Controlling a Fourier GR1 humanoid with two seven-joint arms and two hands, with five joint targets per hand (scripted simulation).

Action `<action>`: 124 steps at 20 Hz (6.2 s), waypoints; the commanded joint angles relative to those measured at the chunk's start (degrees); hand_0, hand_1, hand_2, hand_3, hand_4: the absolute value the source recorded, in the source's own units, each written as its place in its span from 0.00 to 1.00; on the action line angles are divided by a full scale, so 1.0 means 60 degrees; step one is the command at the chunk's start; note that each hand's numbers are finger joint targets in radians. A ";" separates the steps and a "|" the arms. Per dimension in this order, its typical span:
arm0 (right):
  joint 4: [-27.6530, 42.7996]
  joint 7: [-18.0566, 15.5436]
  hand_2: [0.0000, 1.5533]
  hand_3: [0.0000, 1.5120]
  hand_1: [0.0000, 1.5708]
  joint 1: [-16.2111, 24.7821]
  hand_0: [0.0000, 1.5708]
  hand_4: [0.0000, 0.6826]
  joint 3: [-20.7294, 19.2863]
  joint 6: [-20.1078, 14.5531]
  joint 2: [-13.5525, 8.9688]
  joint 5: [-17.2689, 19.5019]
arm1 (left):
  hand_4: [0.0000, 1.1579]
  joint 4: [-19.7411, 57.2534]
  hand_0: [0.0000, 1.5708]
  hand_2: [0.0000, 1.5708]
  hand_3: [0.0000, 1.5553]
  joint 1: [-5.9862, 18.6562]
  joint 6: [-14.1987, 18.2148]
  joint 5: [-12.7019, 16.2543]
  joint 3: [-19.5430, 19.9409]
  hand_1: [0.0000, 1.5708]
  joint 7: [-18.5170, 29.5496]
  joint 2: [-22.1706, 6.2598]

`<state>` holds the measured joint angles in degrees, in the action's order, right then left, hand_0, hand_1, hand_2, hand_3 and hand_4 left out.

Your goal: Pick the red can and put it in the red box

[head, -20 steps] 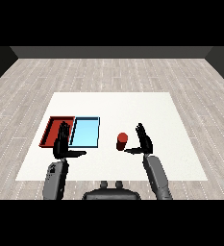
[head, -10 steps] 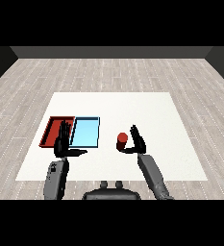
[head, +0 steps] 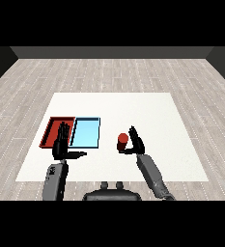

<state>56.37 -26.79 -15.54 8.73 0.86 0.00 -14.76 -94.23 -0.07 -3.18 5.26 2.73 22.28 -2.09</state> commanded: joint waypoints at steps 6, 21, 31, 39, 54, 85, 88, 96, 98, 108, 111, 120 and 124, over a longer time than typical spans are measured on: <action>-0.1195 -0.0313 0.00 0.00 0.00 -0.1019 0.00 0.00 0.0673 -0.0217 0.0000 -0.1025 | 0.00 -0.0062 0.00 0.00 0.00 0.0295 0.0036 0.0079 0.0081 0.00 -0.0292 -0.0054; -0.2883 -0.0818 0.00 0.00 0.00 -0.2355 0.00 0.00 0.1826 -0.0859 -0.0001 -0.2424 | 0.00 0.0564 0.00 0.00 0.00 0.0831 0.0392 -0.0120 0.0140 0.00 -0.0104 -0.0021; -0.3126 -0.0501 0.95 0.95 0.94 -0.2593 0.94 0.83 0.2137 -0.3147 0.0000 -0.2339 | 0.00 -0.0024 0.00 0.00 0.00 -0.0005 0.0071 -0.0001 0.0112 0.00 0.0024 -0.0185; -0.3672 -0.1011 0.93 0.93 0.93 -0.2985 0.93 0.86 0.2154 -0.3376 0.0000 -0.2507 | 0.00 0.0898 0.00 0.00 0.00 0.0804 0.0366 -0.0273 -0.0057 0.00 0.0395 0.0153; 0.0276 -0.0045 0.92 0.91 0.91 -0.1667 0.91 0.91 0.2555 -0.4111 -0.0665 -0.0530 | 0.00 0.0705 0.00 0.00 0.00 0.0493 -0.0059 -0.0315 -0.0475 0.00 0.0190 0.0074; 0.3676 0.2291 0.93 0.92 0.93 -0.1549 0.93 0.93 0.2437 -0.4804 -0.0002 0.0888 | 0.00 0.3195 0.00 0.00 0.00 0.2208 0.2045 0.0731 -0.3542 0.00 -0.0813 0.0348; 0.3285 0.1671 0.93 0.91 0.93 -0.1456 0.93 0.94 0.2458 -0.4600 -0.0001 0.0631 | 0.00 0.2930 0.00 0.00 0.00 0.1979 0.2346 0.0924 -0.4135 0.00 -0.0838 0.0348; 0.3430 0.2166 0.92 0.91 0.91 -0.1810 0.91 0.92 0.2969 -0.5055 0.0000 0.0524 | 0.00 0.3705 0.00 0.00 0.00 0.1922 0.2329 0.1202 -0.4306 0.00 -0.0295 0.0348; 0.2273 0.1153 0.93 0.91 0.91 -0.2269 0.91 0.92 0.2903 -0.4850 0.0000 -0.0200 | 0.00 0.3580 0.00 0.00 0.00 0.2518 0.2527 0.1051 -0.4288 0.00 -0.0977 0.0348; 0.3421 0.1680 0.93 0.91 0.95 -0.1802 0.95 0.90 0.3584 -0.5206 0.0000 -0.0187 | 0.00 0.5747 0.00 0.00 0.00 0.3968 0.3149 0.2366 -0.5112 0.00 0.0528 0.0347; 0.3302 0.1749 0.93 0.91 0.95 -0.2206 0.95 0.90 0.4566 -0.6106 0.0000 -0.0522 | 0.00 0.4617 0.00 0.00 0.00 0.3084 0.3002 0.2351 -0.5332 0.00 0.0385 0.0347; 0.2175 0.0933 0.93 0.90 0.93 -0.2483 0.93 0.92 0.4606 -0.5721 -0.0002 -0.1140 | 0.52 0.4268 0.00 0.00 0.00 0.3540 0.4184 0.1437 -0.4612 0.00 -0.0957 0.0342; 0.2034 0.0749 0.94 0.90 0.94 -0.2746 0.94 0.93 0.4842 -0.5941 -0.0002 -0.1543 | 0.85 0.4123 1.00 1.00 0.96 0.3299 0.5414 0.2136 -0.5032 1.00 -0.1194 0.0343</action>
<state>70.81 -20.29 -31.70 37.13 -35.38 -0.32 -22.14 -69.24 19.11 24.35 17.01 -27.49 18.02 -0.55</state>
